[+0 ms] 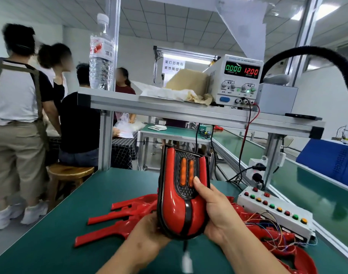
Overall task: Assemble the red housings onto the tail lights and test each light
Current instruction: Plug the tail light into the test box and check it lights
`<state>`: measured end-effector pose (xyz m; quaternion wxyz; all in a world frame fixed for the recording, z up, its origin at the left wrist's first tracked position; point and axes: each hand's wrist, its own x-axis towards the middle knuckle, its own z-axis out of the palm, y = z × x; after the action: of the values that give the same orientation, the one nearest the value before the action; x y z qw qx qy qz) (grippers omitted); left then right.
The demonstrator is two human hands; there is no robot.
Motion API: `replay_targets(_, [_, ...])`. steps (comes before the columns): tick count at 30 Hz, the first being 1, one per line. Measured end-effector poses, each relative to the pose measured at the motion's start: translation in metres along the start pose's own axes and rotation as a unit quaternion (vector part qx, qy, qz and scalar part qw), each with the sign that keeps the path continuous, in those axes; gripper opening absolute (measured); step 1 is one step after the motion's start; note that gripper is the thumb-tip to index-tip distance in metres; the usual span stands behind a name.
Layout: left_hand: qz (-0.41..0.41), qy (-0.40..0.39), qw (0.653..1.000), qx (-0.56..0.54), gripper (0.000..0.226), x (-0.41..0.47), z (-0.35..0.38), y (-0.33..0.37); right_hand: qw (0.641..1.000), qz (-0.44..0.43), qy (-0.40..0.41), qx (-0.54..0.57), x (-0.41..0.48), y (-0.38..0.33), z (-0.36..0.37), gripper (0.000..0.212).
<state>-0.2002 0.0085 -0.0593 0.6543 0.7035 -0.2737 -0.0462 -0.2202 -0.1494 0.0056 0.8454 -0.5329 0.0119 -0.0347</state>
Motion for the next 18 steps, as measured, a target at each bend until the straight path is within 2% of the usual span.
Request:
replay_targets(1, [-0.012, -0.007, 1.000, 0.023, 0.035, 0.002, -0.011, 0.000, 1.000, -0.005, -0.009, -0.011, -0.002, -0.003, -0.002, 0.051])
replay_targets(2, [-0.026, 0.032, 0.999, 0.026, 0.036, 0.007, -0.023, 0.000, 1.000, -0.009, -0.019, -0.022, -0.005, -0.006, -0.004, 0.048])
replay_targets(4, [-0.025, 0.194, 0.980, -0.023, 0.028, 0.022, -0.050, 0.003, 0.998, -0.012, -0.048, -0.039, -0.012, -0.014, -0.009, 0.038])
replay_targets(5, [-0.001, 0.248, 0.968, -0.038, 0.016, 0.030, -0.061, 0.008, 0.997, -0.012, -0.071, -0.042, -0.016, -0.019, -0.012, 0.033])
replay_targets(6, [0.014, 0.260, 0.965, -0.039, 0.015, 0.039, -0.068, 0.020, 0.994, -0.012, -0.098, -0.040, -0.021, -0.025, -0.013, 0.030])
replay_targets(8, [0.027, 0.209, 0.977, -0.023, 0.057, 0.059, -0.075, 0.035, 0.988, -0.016, -0.151, -0.023, -0.030, -0.037, -0.015, 0.038])
replay_targets(9, [0.020, 0.168, 0.985, -0.019, 0.070, 0.068, -0.072, 0.043, 0.985, -0.018, -0.172, -0.013, -0.034, -0.043, -0.015, 0.046])
replay_targets(12, [0.011, 0.013, 0.995, -0.096, 0.074, 0.069, -0.051, 0.061, 0.982, -0.029, -0.185, 0.002, -0.044, -0.061, -0.012, 0.058])
replay_targets(15, [-0.013, 0.015, 0.964, -0.265, 0.072, 0.056, -0.014, 0.068, 0.996, -0.067, -0.065, -0.015, -0.050, -0.071, -0.013, 0.055])
replay_targets(18, [0.000, -0.020, 0.945, -0.326, 0.068, 0.030, 0.040, 0.069, 0.991, -0.094, 0.089, -0.015, -0.052, -0.069, -0.015, 0.035])
